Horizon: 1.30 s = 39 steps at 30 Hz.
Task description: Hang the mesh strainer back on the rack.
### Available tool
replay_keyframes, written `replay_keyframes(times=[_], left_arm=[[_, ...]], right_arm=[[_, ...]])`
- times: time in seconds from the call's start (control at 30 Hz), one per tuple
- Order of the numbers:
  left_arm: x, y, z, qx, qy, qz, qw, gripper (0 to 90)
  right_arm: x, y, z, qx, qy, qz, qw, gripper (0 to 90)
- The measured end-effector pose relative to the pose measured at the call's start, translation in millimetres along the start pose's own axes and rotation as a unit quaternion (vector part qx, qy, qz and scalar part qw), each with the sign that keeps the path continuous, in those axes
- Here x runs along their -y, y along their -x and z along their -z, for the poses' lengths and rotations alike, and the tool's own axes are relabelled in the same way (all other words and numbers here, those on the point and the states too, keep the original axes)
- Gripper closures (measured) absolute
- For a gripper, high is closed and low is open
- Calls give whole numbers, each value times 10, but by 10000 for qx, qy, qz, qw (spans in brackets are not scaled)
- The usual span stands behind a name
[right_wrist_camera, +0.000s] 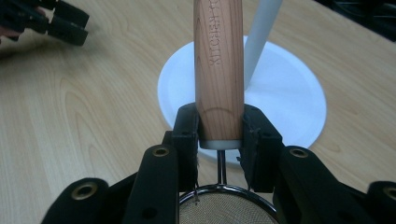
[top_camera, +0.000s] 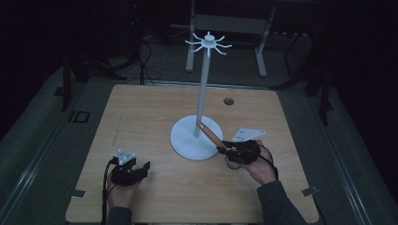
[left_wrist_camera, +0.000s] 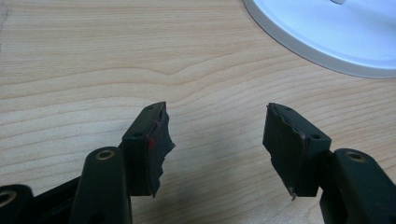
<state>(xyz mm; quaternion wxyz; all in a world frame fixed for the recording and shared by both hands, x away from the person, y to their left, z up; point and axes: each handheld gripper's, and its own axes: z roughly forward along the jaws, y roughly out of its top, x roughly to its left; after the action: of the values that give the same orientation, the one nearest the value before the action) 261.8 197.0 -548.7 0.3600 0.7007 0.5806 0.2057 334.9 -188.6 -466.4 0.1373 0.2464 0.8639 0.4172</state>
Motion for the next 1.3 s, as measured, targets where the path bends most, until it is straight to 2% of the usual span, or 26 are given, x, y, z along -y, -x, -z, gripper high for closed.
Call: replay_keyframes(times=[0.43, 0.53, 0.57, 0.97, 1.0, 1.3], left_arm=[[-1, -4, 3, -3, -8, -19, 10000, 407], [-2, -6, 3, -4, -12, -26, 10000, 408], [-1, -4, 3, 2, -2, -13, 10000, 408], [-1, -5, 4, 1, 0, -13, 10000, 408], [-1, -5, 4, 2, 1, -13, 10000, 407], [-2, -5, 3, 3, -1, -10, 10000, 407]], right_arm=[[-100, 45, 98, 183, 470, -205, 9985, 698], [-106, 45, 103, 199, 500, -224, 9983, 698], [-123, 48, 115, 229, 606, -296, 9975, 698], [-191, 44, 169, 388, 893, -440, 9943, 698], [-209, 44, 186, 460, 979, -504, 9929, 698], [-262, 40, 226, 609, 1199, -650, 9888, 698]])
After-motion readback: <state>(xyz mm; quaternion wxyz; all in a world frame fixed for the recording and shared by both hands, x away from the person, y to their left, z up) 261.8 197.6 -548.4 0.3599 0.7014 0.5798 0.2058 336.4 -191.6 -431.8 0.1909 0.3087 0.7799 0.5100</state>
